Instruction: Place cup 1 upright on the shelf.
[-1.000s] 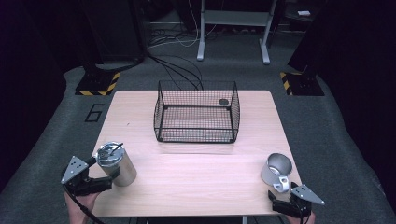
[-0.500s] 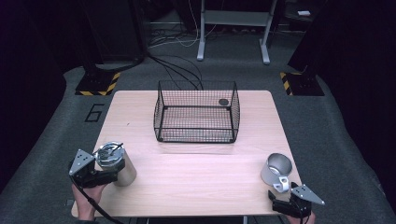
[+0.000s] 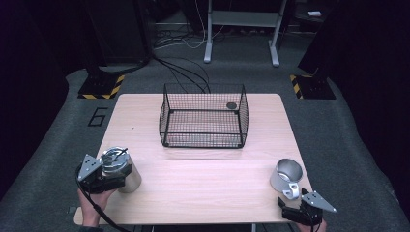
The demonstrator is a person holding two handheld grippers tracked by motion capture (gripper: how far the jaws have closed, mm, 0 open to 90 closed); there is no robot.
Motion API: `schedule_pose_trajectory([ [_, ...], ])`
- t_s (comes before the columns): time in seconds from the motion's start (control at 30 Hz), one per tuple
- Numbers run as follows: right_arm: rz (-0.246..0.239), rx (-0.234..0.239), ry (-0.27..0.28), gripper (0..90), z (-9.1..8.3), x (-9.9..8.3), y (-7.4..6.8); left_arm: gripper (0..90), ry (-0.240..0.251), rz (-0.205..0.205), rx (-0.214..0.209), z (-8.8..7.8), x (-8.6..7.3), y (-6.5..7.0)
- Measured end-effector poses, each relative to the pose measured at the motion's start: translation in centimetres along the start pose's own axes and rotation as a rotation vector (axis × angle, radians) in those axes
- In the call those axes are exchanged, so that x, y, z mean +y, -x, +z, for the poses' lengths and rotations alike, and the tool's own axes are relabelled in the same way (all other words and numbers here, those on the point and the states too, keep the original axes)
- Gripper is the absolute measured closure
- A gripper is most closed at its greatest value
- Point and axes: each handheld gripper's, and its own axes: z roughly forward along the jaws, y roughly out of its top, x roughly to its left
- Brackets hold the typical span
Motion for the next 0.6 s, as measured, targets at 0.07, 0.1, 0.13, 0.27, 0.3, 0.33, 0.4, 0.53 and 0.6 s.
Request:
schedule_pose_trajectory([
  [0.07,-0.002,0.000,-0.001,0.0,-0.02,-0.01,0.01,3.4,-0.004,0.005,-0.009,-0.02,0.02,-0.06],
  [0.1,-0.002,0.000,-0.001,0.0,-0.02,-0.01,0.01,3.5,-0.004,0.005,-0.009,-0.02,0.02,-0.06],
  [0.13,0.000,-0.001,-0.001,0.0,-0.01,-0.01,-0.01,3.6,-0.011,0.010,-0.016,-0.04,0.10,-0.15],
  [0.27,0.000,-0.001,0.000,0.0,0.00,0.00,-0.01,3.7,-0.014,0.015,-0.018,-0.03,0.17,-0.15],
  [0.3,-0.001,-0.004,0.005,0.0,0.03,-0.02,-0.01,3.7,-0.015,0.022,-0.015,-0.04,0.19,-0.10],
  [0.33,-0.001,-0.004,0.005,0.0,0.03,-0.02,-0.01,3.7,-0.020,0.027,-0.017,-0.07,0.23,-0.06],
  [0.4,0.003,-0.003,0.009,0.0,0.05,-0.03,-0.04,3.7,-0.024,0.030,-0.018,-0.10,0.28,0.00],
  [0.53,0.004,-0.001,0.007,0.0,0.02,-0.03,-0.04,3.8,-0.014,0.033,-0.020,-0.44,0.65,0.13],
  [0.6,0.001,0.001,0.006,0.0,0.01,-0.03,-0.01,3.8,-0.008,0.039,-0.012,-0.62,0.99,0.30],
])
